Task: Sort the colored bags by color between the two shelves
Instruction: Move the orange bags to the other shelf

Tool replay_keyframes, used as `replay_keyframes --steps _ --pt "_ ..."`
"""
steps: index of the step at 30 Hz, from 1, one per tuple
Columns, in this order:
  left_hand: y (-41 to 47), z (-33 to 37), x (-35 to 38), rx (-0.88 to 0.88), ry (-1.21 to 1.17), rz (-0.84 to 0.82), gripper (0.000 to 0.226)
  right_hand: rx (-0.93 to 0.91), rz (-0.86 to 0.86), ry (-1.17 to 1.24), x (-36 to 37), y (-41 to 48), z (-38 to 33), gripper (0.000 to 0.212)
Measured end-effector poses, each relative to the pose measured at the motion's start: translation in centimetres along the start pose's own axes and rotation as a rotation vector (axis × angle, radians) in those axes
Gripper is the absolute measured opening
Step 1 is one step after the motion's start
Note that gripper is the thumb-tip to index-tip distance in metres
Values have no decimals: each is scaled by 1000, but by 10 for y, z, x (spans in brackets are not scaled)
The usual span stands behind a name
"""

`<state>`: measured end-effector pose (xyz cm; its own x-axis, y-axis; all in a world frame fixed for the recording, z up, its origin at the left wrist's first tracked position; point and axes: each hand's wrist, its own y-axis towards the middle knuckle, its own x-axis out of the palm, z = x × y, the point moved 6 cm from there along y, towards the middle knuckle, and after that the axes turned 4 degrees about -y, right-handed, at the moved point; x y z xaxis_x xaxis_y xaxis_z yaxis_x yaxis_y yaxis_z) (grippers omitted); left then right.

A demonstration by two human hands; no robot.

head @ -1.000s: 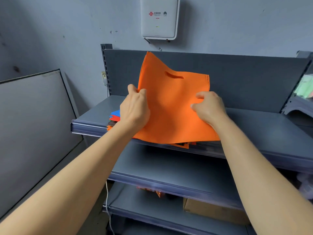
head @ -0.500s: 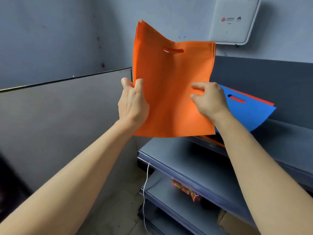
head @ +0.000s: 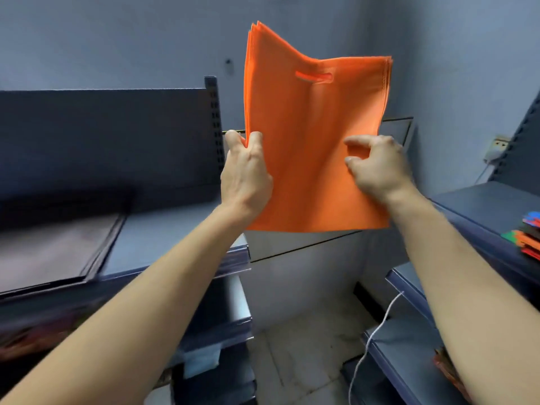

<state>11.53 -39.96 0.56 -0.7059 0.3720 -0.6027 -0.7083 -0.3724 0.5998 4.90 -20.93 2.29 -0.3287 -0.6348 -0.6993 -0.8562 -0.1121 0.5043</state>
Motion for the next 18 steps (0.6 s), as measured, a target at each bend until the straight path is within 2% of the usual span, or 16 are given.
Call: replay_keyframes --steps 9,18 --pt "-1 -119 -90 -140 113 65 53 -134 -173 111 92 -6 -115 36" --pt "-19 -192 -96 -307 149 -55 46 -115 -371 109 161 -17 -136 32"
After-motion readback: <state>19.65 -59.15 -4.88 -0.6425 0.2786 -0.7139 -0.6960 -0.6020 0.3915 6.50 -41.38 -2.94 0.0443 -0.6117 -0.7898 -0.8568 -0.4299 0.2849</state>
